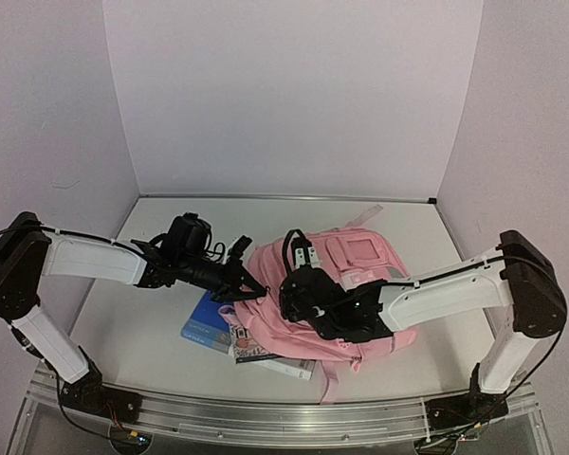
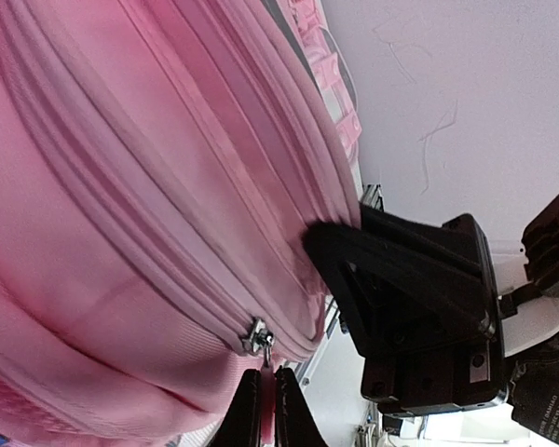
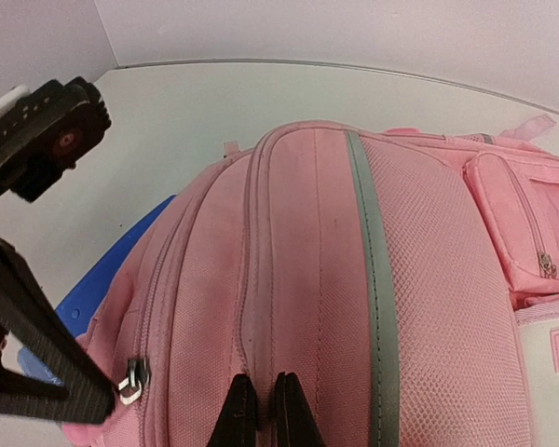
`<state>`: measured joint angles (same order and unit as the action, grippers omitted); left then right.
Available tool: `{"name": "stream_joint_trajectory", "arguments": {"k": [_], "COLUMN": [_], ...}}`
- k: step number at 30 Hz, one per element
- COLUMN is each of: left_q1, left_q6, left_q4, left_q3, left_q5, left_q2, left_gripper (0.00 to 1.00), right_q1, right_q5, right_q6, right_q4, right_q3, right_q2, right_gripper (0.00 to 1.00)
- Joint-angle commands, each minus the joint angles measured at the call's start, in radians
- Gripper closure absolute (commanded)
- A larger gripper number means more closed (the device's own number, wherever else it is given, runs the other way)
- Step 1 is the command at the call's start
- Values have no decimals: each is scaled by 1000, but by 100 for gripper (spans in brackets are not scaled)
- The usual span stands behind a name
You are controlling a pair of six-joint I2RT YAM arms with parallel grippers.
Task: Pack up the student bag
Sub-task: Zip the student bag at the center of the board.
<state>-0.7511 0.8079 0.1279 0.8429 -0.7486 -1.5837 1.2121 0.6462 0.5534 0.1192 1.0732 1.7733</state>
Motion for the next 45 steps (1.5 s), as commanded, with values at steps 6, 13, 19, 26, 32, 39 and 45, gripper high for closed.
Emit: {"name": "stream_joint_trajectory", "arguments": {"k": [6,13,19,26,32,39,45], "left_q1": [-123,-189,-235,-235,-182,-40,2], "left_q6": [52,92,107,73,17,10,35], "left_q4": [30,98,112,62,-103,-229,-152], "left_q3": [12,21,59,54,31,-15,-29], "left_q5": [10,65,74,160,239,288,322], "left_q2": [13,-20,-95,-32,106,227,214], "left_gripper": [100,100,100,77,51,37,34], "right_q1": [-116,-180,-190,-190,-189,-146,-85], "right_q5": [-23,-164,-206,-290,-360,-447,-496], "right_q6": [76,66,44,2,11,102,245], "right_q4": [128,254,296,282,166,2,-66], "right_q3": [118,133,159,80,-32,-70,-65], "right_q2": [80,121,139,25,-148,-245,-172], "right_gripper": [100,100,100,88,61,46,55]}}
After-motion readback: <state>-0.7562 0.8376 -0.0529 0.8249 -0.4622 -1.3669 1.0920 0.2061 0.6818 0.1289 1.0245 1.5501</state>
